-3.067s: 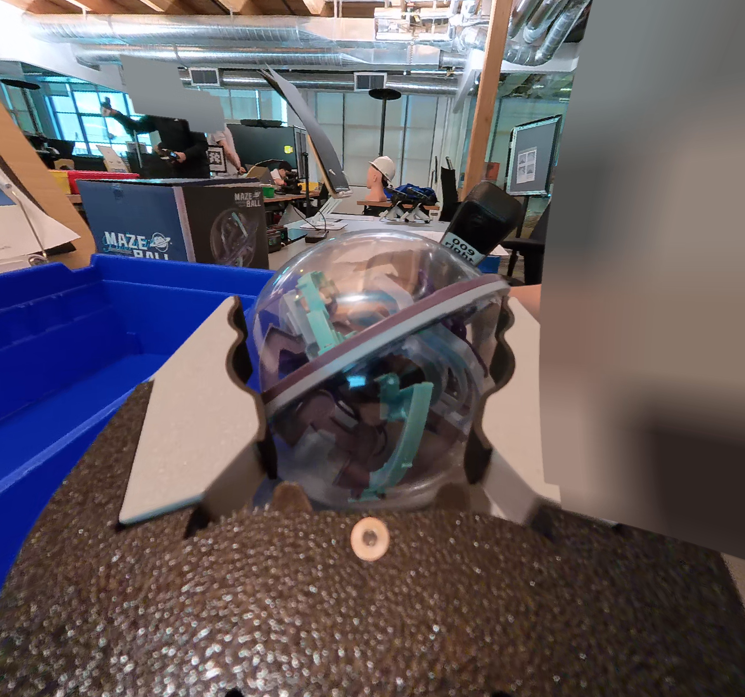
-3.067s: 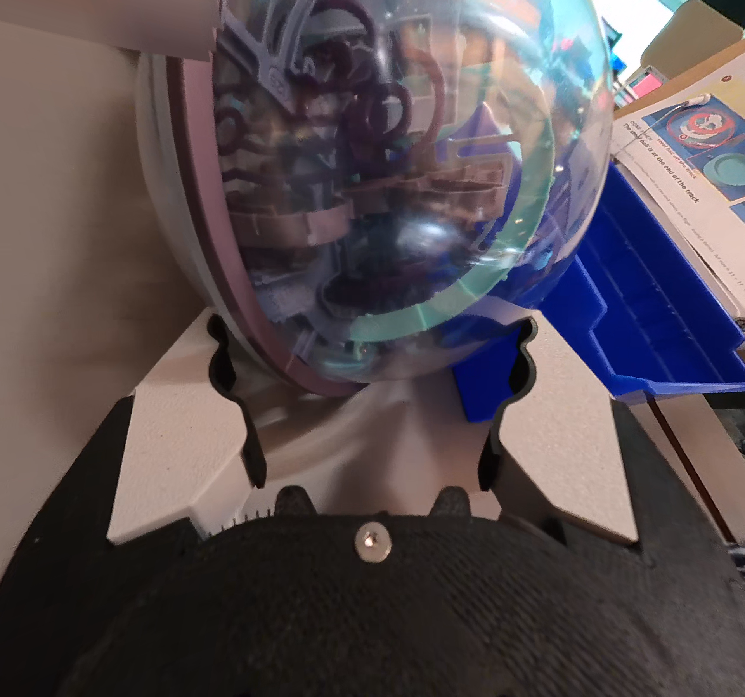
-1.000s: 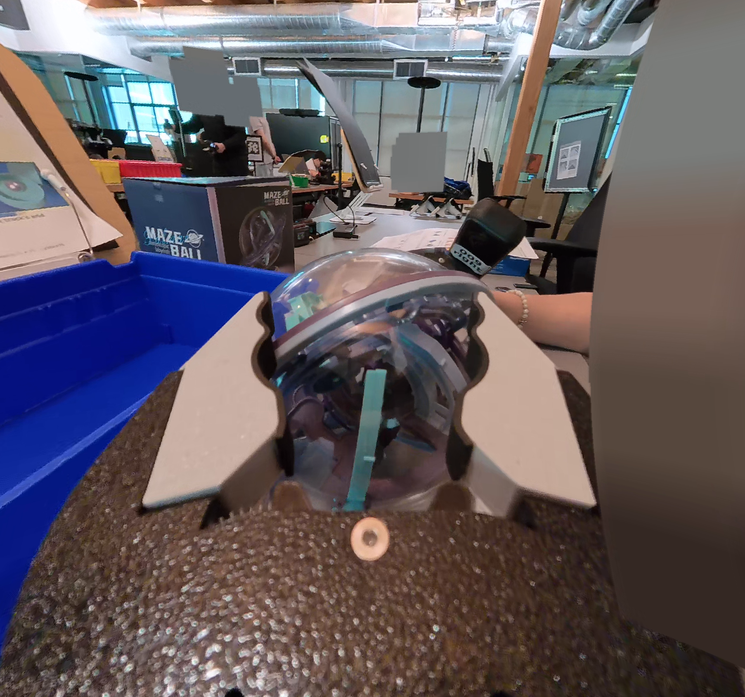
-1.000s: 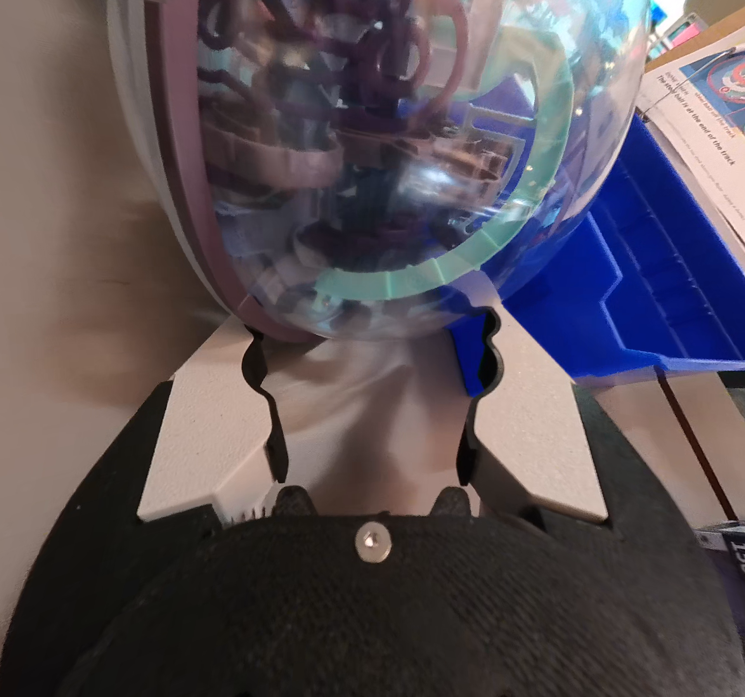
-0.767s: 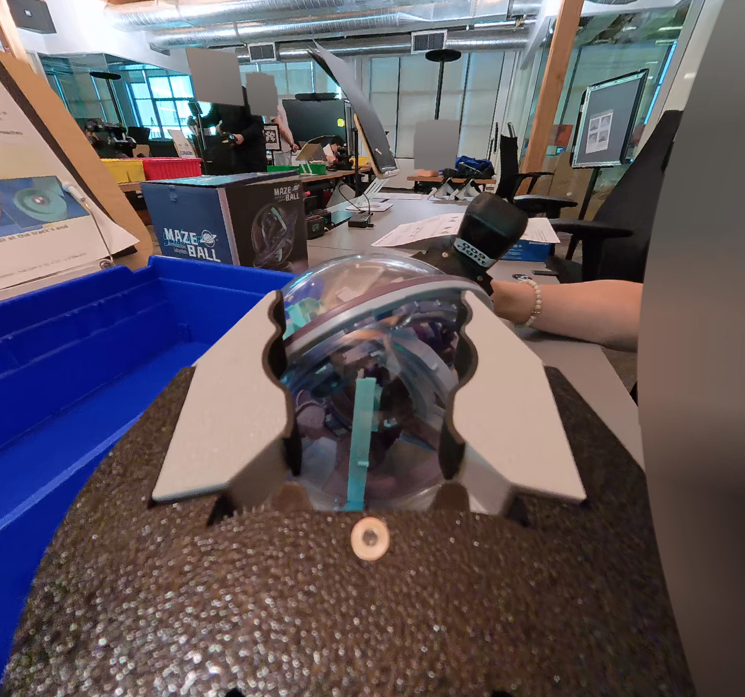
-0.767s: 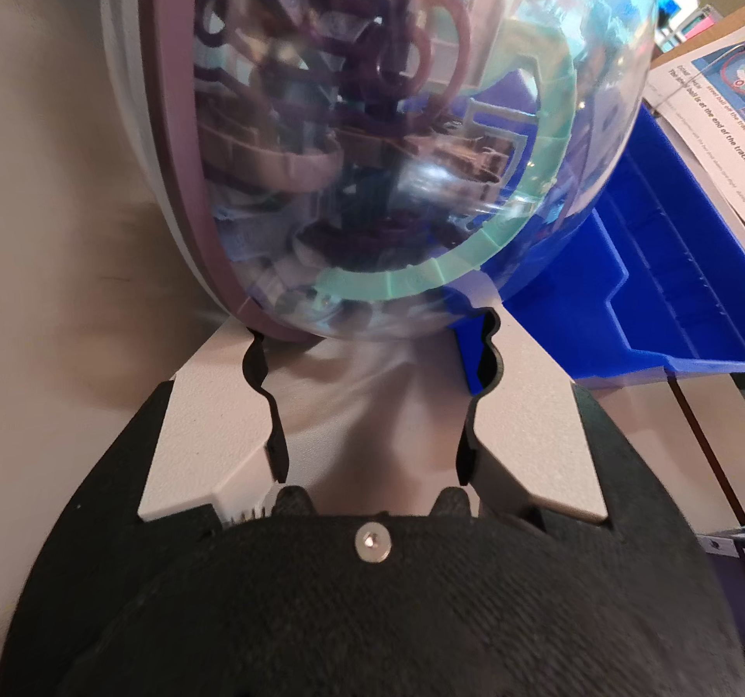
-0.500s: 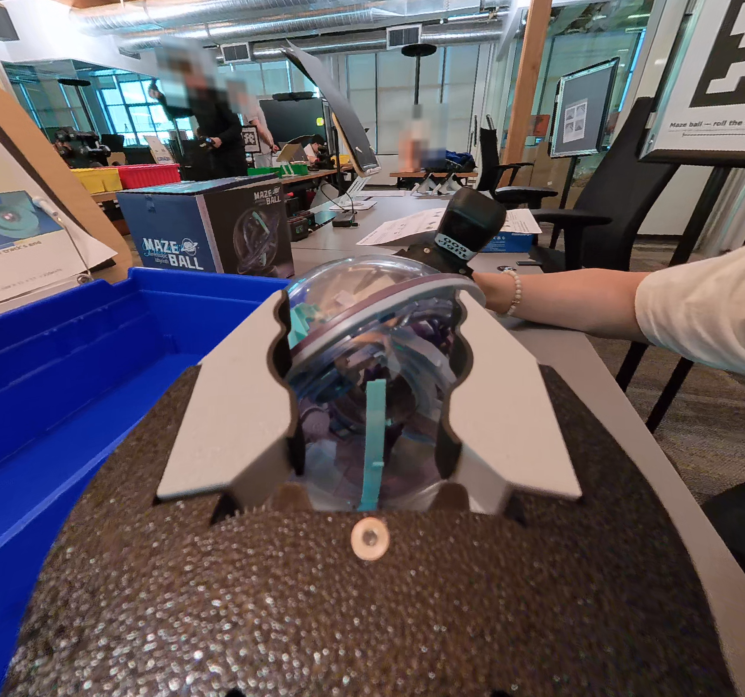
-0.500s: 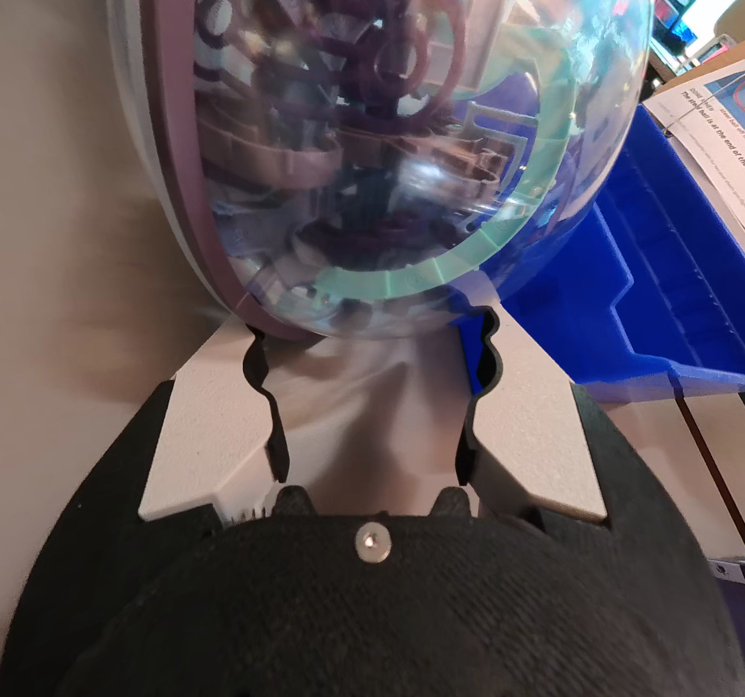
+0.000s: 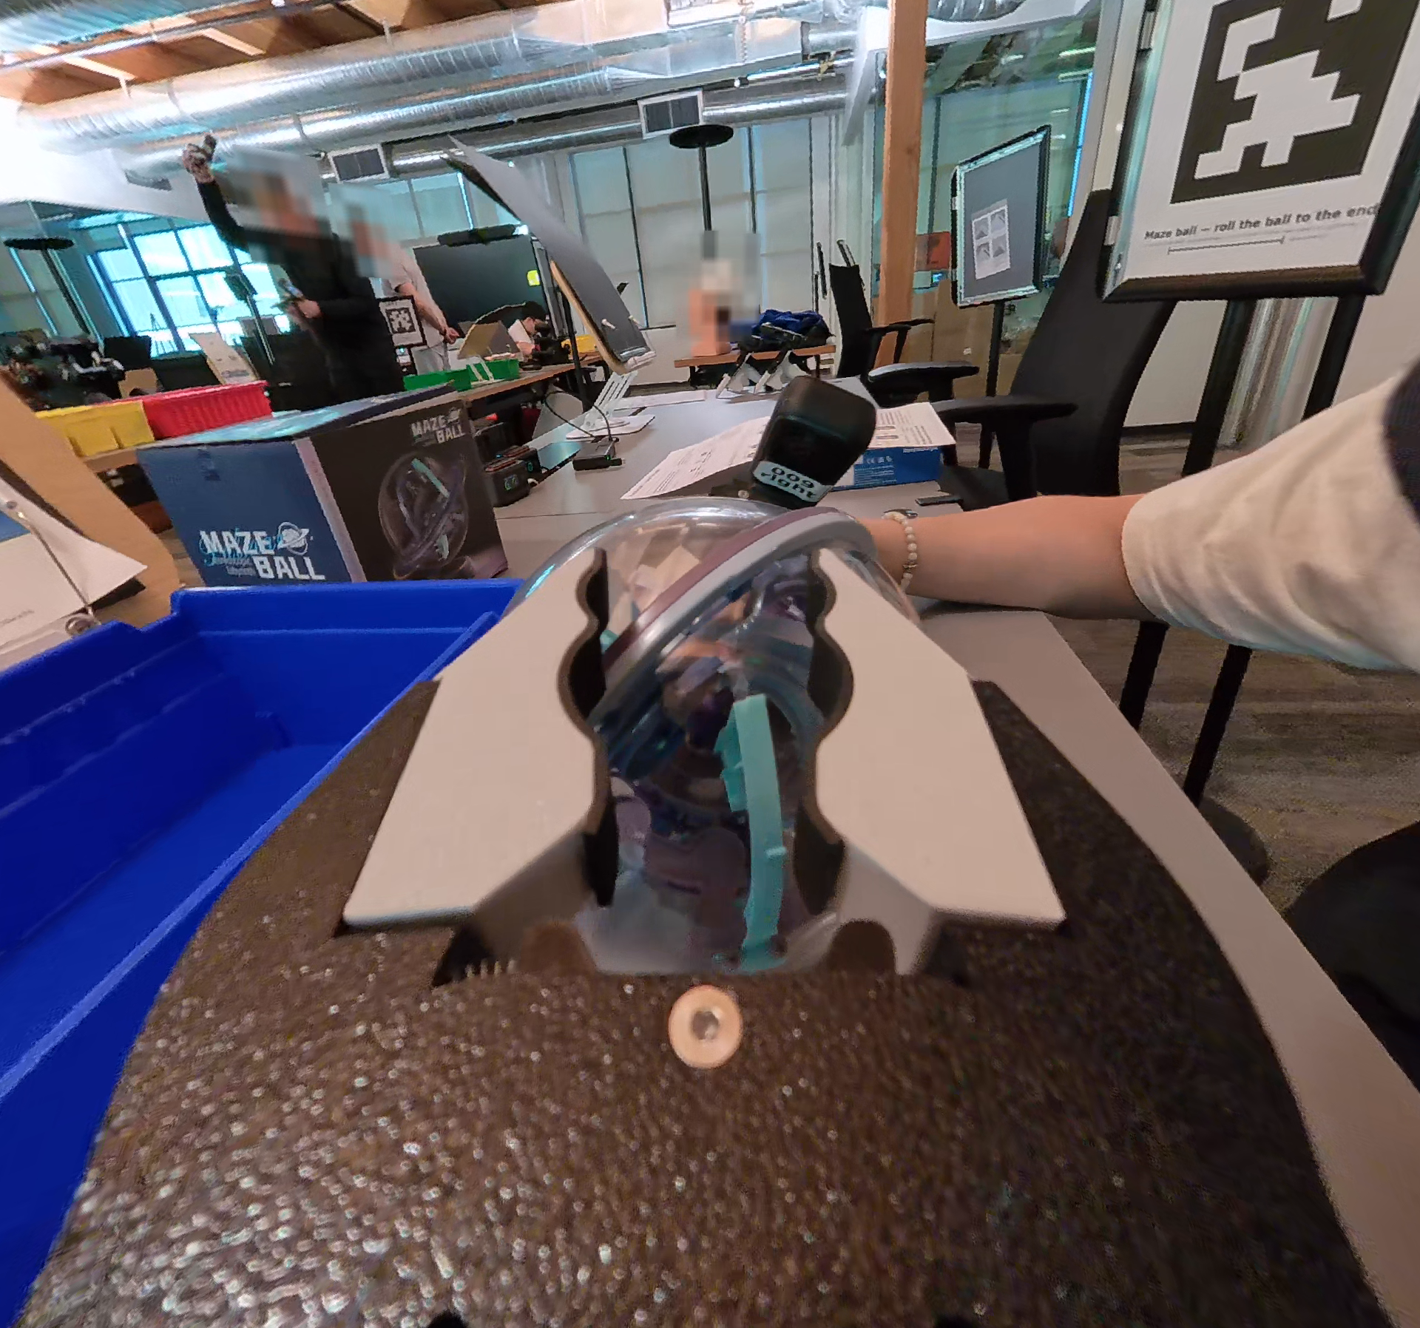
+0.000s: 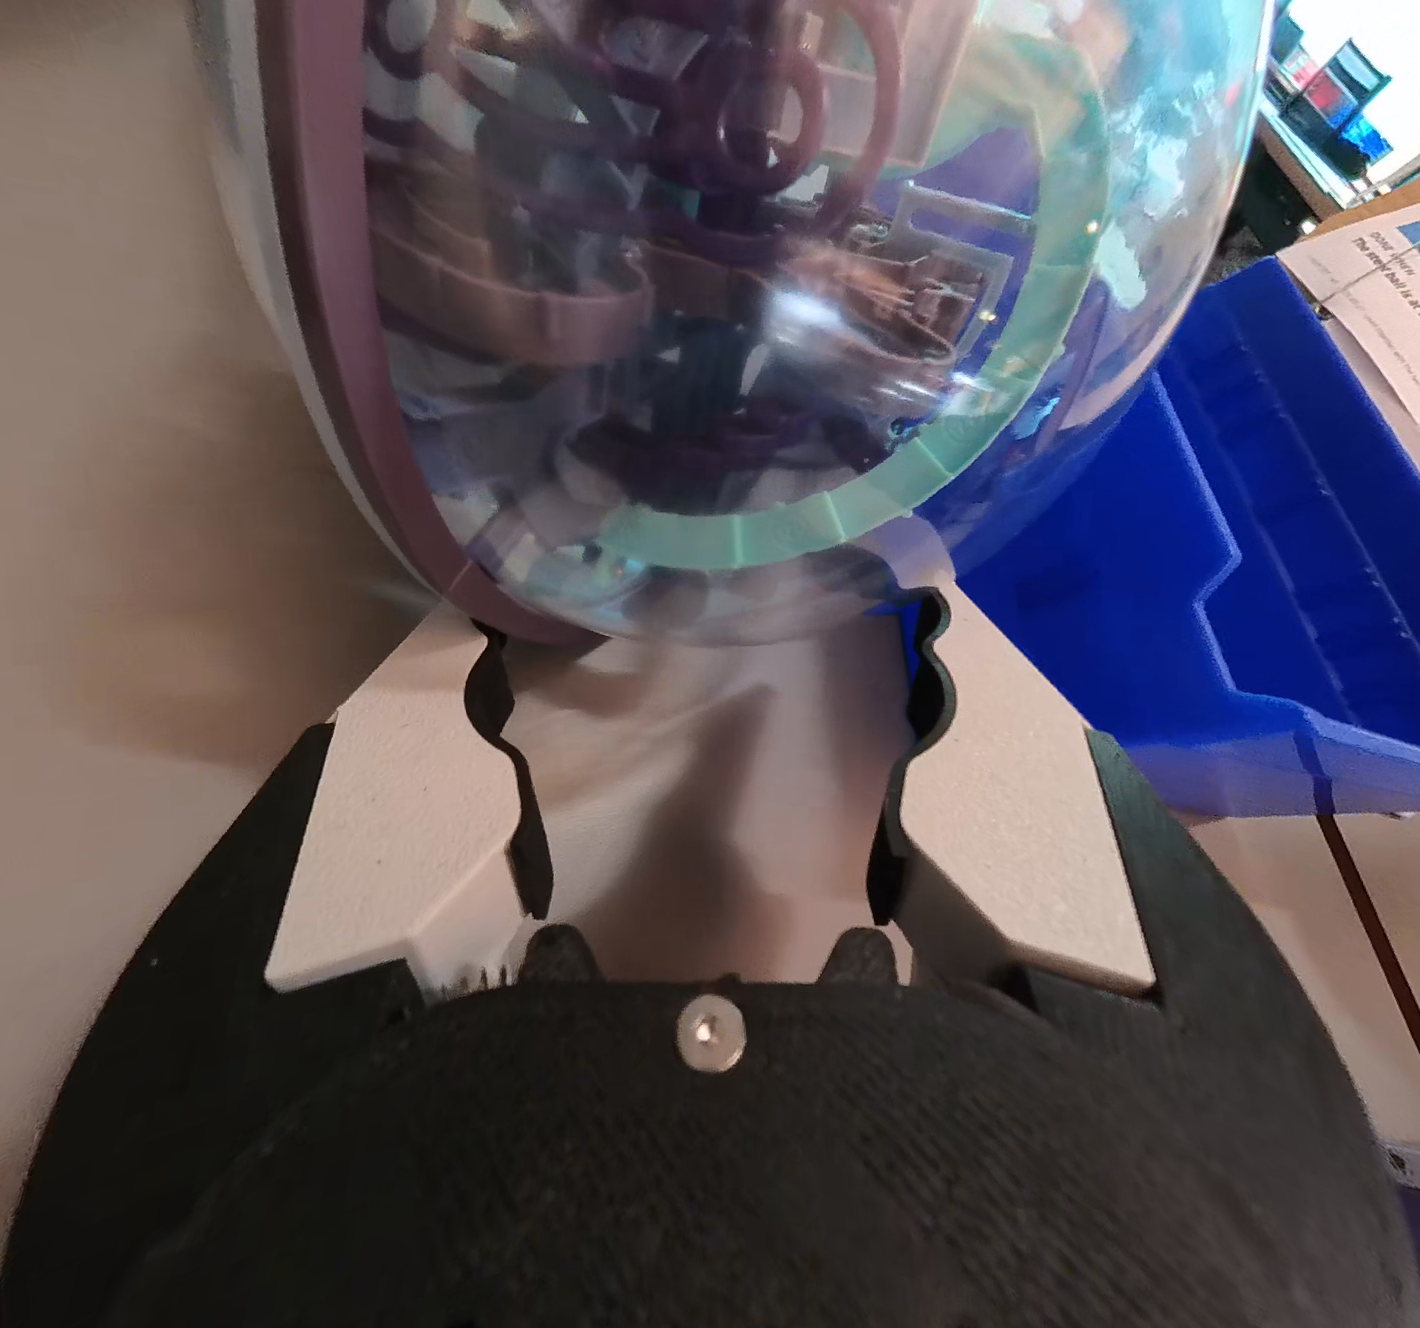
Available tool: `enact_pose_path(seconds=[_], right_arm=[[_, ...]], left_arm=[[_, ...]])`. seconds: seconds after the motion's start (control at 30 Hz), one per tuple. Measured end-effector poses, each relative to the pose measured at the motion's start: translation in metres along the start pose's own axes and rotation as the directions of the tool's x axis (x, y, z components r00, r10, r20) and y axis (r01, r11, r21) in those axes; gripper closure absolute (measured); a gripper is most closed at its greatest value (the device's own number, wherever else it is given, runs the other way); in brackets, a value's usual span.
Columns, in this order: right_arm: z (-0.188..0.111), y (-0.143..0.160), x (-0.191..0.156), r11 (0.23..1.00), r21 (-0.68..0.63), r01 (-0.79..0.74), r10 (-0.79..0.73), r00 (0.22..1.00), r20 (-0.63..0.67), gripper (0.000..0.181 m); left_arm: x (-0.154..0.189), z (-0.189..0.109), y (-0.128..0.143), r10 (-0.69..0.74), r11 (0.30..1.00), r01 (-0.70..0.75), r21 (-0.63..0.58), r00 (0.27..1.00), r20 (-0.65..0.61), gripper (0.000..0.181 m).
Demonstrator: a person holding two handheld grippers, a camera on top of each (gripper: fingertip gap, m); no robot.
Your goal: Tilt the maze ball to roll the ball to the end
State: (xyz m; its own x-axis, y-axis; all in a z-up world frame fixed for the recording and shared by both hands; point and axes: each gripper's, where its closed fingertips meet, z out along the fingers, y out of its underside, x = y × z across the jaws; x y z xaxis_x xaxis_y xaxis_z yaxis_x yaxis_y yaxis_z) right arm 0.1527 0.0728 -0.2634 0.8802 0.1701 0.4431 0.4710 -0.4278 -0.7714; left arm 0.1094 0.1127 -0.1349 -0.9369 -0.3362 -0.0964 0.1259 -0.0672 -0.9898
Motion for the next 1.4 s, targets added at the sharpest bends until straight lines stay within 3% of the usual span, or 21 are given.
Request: enact_pose_path(seconds=[0.57,1.4], right_arm=[[-0.003,-0.004,-0.005,0.997,0.029,0.07,-0.07,0.998,0.009,0.077],[0.003,0.0,0.001,0.999,-0.036,0.04,-0.041,0.999,-0.028,0.079]], left_arm=[[0.024,-0.002,-0.002,0.199,0.98,-0.2,-0.004,0.976,-0.084,0.161],[0.007,-0.01,0.0,0.107,0.994,-0.103,0.048,0.991,-0.08,0.161]])
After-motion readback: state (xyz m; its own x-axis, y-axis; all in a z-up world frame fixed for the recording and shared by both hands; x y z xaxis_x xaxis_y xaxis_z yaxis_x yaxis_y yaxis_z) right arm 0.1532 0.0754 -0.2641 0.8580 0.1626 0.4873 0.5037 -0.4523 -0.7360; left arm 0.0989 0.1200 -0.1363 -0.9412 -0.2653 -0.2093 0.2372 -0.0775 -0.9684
